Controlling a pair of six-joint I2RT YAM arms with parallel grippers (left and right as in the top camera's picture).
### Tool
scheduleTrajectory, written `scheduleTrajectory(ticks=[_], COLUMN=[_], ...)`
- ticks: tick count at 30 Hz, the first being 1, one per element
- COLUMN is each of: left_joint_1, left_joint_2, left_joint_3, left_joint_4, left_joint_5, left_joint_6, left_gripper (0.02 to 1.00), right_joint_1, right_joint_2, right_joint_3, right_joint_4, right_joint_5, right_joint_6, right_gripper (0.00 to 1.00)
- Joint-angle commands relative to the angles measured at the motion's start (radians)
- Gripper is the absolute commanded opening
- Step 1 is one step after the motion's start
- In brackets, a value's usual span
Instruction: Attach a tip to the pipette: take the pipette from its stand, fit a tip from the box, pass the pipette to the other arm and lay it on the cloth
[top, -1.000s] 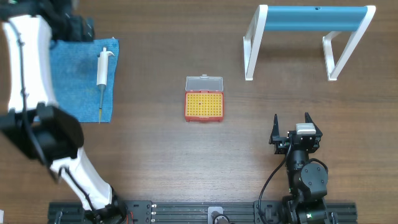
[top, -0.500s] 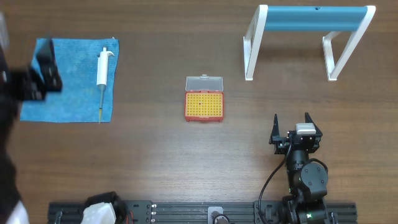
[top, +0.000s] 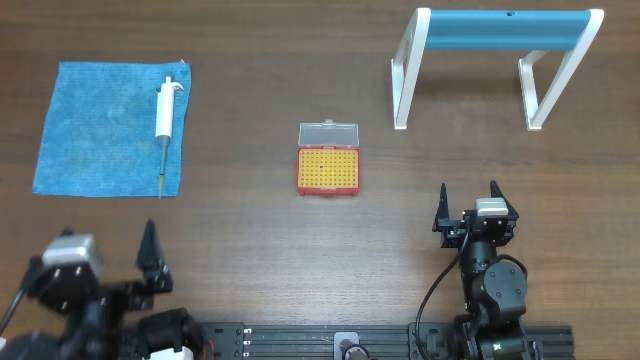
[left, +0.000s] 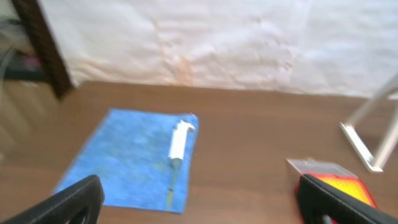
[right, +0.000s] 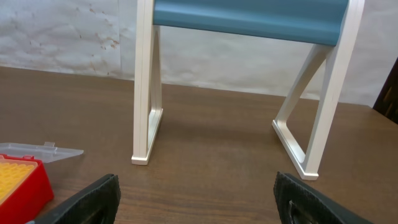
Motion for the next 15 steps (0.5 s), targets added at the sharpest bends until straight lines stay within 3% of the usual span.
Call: scheduleTrajectory(ticks=[1,4,9,15], left_joint_1=[0.001,-0.027,-0.119,-0.209], left_joint_2=[-0.015,-0.042,-0.134,-0.153], left_joint_3=[-0.2,-0.346,-0.514,-0.695], left_joint_4=[0.266,0.483,0.581,0.748], left_joint_5=[0.162,0.13,0.012,0.012], left_joint_6=[-0.063,-0.084,-0.133,-0.132], left_gripper=[0.998,0.998,0.996,0.998], right_joint_1=[-0.004,-0.004,-0.004,-0.004], right_joint_2=[-0.003,-0.003,-0.003,-0.003], right_joint_3=[-0.003,-0.003,-0.003,-0.003], right_joint_4=[-0.004,-0.004,-0.004,-0.004], right_joint_5=[0.013,0.013,0.013,0.013], right_joint_6=[0.012,0.012,0.012,0.012], right_gripper=[0.814,0.814,0.814,0.814])
